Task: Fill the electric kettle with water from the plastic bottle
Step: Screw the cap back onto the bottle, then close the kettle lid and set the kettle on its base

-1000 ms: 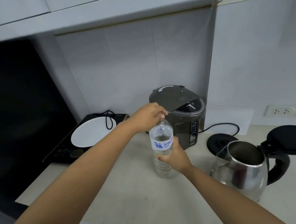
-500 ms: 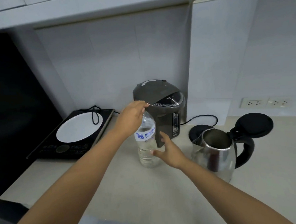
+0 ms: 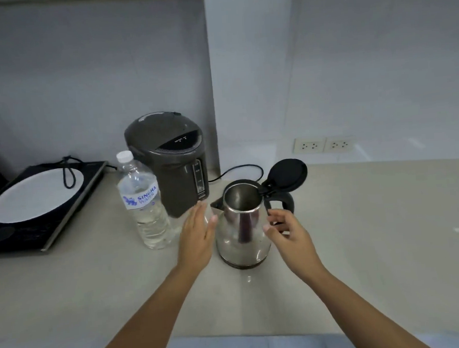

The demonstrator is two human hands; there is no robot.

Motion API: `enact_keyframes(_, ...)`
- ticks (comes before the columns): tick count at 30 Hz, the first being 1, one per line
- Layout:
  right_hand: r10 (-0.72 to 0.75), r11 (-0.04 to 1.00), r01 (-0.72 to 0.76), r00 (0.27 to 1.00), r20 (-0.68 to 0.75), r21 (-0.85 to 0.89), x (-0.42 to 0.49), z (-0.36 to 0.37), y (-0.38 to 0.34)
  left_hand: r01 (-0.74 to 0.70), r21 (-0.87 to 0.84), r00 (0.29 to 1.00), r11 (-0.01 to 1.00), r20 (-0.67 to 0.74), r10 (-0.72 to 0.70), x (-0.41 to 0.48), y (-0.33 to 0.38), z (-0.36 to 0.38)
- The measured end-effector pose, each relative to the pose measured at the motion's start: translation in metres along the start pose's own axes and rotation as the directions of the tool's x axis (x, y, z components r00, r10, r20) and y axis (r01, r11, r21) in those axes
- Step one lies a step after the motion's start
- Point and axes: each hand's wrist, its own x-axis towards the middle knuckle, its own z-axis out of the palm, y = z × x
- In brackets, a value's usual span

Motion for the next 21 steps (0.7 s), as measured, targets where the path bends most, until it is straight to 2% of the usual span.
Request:
enact_keyframes(4, 0.041, 0.999, -0.042, 0.996, -0.082, -0.020, 0.010, -0.031, 0.011, 0.128, -0.290, 0.991, 0.948, 0.072, -0.112, -0.020, 0.012, 0.032)
enact_keyframes(7, 0.050, 0.998, -0.052, 0.998, -0.047, -0.036, 0.022, -0.044, 0.007, 0.176, -0.378, 0.984, 0.909, 0.066, -0.163, -0.022, 0.022, 0.041)
enact_keyframes(9, 0.032, 0.999, -0.032, 0.999, -0.015, -0.041, 0.032, -0.048, 0.000, 0.167, -0.406, 0.985, 0.899, 0.034, -0.168, -0.019, 0.025, 0.046)
enact_keyframes(17, -0.040, 0.997, 0.046, 0.995, 0.093, -0.064, 0.051, -0.050, -0.017, 0.202, -0.450, 0.979, 0.870, 0.064, -0.194, -0.011, 0.028, 0.058)
enact_keyframes(21, -0.068, 0.997, 0.069, 0.996, 0.063, -0.019, 0.054, -0.049, -0.015, 0.254, -0.444, 0.967, 0.859, 0.088, -0.240, -0.008, 0.027, 0.058)
